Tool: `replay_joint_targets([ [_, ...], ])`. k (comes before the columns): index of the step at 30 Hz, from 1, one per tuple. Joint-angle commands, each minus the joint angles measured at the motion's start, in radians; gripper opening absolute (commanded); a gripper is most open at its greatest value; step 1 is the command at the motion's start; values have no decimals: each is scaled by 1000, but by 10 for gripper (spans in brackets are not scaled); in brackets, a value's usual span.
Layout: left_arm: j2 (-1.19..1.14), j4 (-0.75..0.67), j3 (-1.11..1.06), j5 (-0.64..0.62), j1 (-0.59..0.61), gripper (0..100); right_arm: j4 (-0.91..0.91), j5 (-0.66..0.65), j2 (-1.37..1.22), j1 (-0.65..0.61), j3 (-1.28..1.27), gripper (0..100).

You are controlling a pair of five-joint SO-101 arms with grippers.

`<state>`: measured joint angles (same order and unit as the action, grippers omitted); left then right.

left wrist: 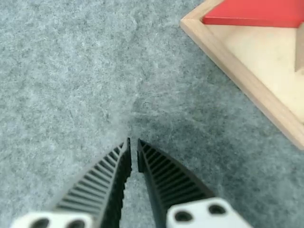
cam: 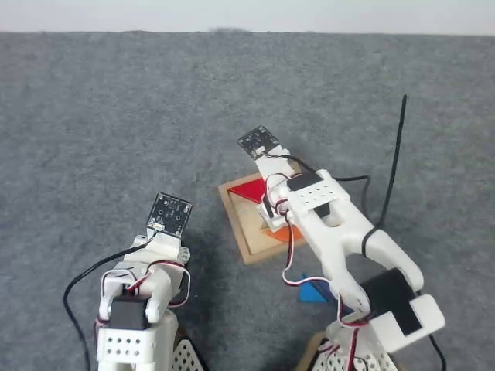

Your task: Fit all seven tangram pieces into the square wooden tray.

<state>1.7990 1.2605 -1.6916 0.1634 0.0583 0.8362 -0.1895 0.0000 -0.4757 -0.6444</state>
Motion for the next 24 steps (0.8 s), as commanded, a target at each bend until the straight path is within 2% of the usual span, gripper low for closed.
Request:
replay_joint_targets([
  [1, 17, 3, 10, 6, 6, 22, 4, -25, 2, 45, -5, 79],
  [7, 17, 3, 10, 6, 6, 22, 5, -25, 24, 64, -15, 79],
  [18, 17, 3, 10, 6, 6, 22, 5, -35, 306, 125, -149, 81],
  [24, 17, 3, 10, 6, 5, 22, 119, -34, 489, 163, -166, 84],
])
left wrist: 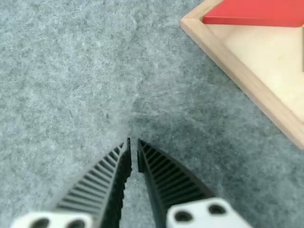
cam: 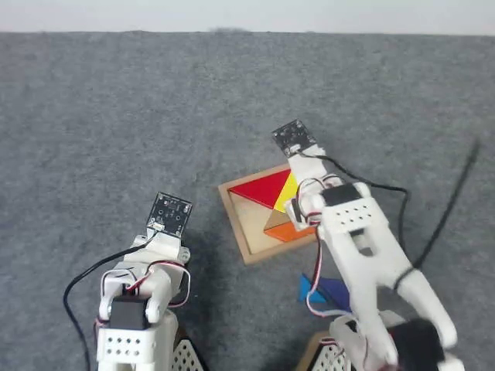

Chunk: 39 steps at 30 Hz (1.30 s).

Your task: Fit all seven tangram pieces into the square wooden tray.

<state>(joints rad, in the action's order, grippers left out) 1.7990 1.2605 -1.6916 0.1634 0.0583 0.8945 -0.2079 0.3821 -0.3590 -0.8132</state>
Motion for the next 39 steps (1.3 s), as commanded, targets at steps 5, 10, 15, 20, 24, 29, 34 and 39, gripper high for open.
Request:
replay_joint_targets([
  [5, 17, 3, 10, 6, 6, 22, 143, 92, 64, 246, 11, 106],
  [10, 17, 3, 10, 6, 6, 22, 151, 180, -18, 303, 11, 241],
  [15, 17, 3, 10, 6, 5, 22, 150, 267, -70, 229, 11, 261],
  [20, 17, 3, 10, 6, 5, 22, 134, 331, -130, 220, 43, 256],
  [24, 17, 3, 10, 6, 5, 22, 136, 362, -214, 214, 94, 256],
  [29, 17, 3, 10, 6, 5, 22, 139, 388, -328, 220, 149, 253],
  [34, 17, 3, 10, 6, 5, 22, 145, 385, -380, 222, 176, 247],
  [39, 17, 3, 10, 6, 5, 22, 137, 381, -380, 251, 181, 140],
])
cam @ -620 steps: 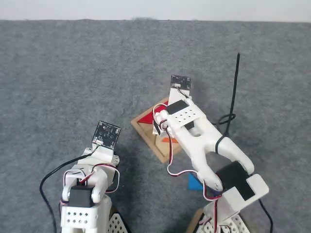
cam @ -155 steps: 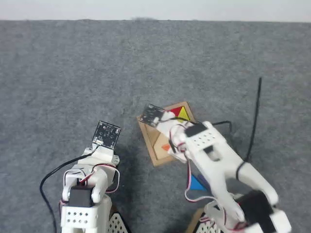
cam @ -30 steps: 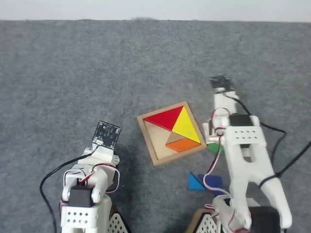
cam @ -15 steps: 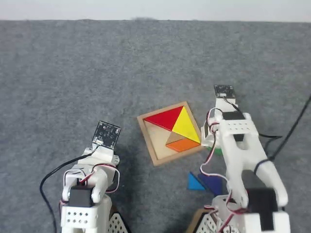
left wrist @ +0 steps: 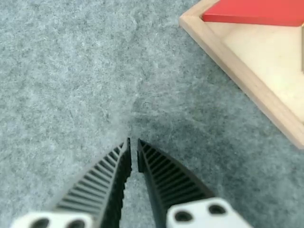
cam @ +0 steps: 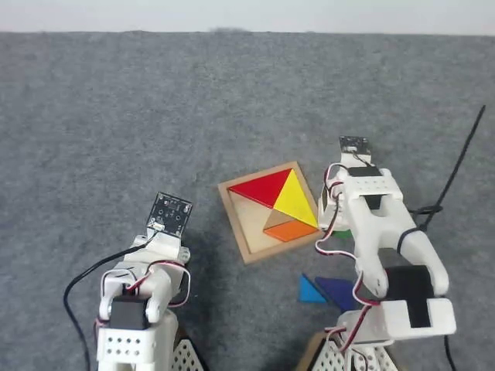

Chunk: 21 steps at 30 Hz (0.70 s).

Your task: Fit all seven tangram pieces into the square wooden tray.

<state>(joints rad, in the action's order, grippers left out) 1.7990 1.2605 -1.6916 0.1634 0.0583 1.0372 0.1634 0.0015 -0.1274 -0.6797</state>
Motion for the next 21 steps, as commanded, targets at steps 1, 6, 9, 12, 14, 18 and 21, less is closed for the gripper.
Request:
replay_joint_targets([
  [1, 17, 3, 10, 6, 5, 22, -5, 9, 1, 31, 49, 124],
  [6, 17, 3, 10, 6, 5, 22, 1, -48, 1, 58, 95, 107],
  [9, 17, 3, 10, 6, 5, 22, 1, -71, 2, 53, 106, 75],
  [12, 17, 3, 10, 6, 5, 22, 4, -123, 22, 53, 124, 42],
  [14, 17, 3, 10, 6, 5, 22, 4, -152, 67, 51, 127, 42],
  [18, 17, 3, 10, 6, 5, 22, 35, -180, 199, 22, 127, 42],
  [21, 17, 3, 10, 6, 5, 22, 65, -184, 278, 4, 127, 42],
])
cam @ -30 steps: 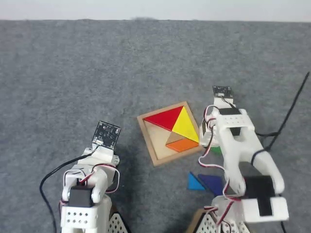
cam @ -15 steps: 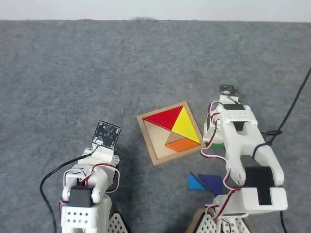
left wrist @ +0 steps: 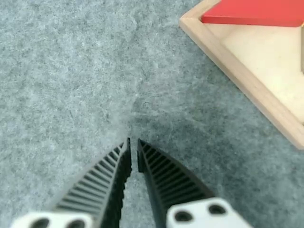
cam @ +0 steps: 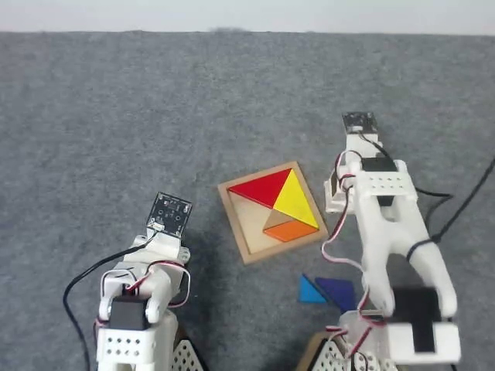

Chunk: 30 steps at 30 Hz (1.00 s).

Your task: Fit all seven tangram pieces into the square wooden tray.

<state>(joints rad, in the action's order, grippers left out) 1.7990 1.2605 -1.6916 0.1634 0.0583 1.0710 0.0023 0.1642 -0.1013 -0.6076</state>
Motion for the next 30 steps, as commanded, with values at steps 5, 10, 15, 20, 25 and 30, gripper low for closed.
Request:
replay_joint_targets([
  [5, 17, 3, 10, 6, 5, 22, 59, -41, 185, -41, 63, 37],
  [10, 17, 3, 10, 6, 5, 22, 68, -160, 189, -271, 64, 36],
  [15, 17, 3, 10, 8, 6, 22, 42, -149, 186, -490, 60, 36],
  [20, 17, 3, 10, 8, 6, 22, -5, -130, 94, -591, 63, 36],
  [25, 17, 3, 10, 8, 6, 22, -77, -94, -10, -616, 69, 41],
  [30, 17, 3, 10, 8, 6, 22, -81, -77, -21, -611, 68, 80],
])
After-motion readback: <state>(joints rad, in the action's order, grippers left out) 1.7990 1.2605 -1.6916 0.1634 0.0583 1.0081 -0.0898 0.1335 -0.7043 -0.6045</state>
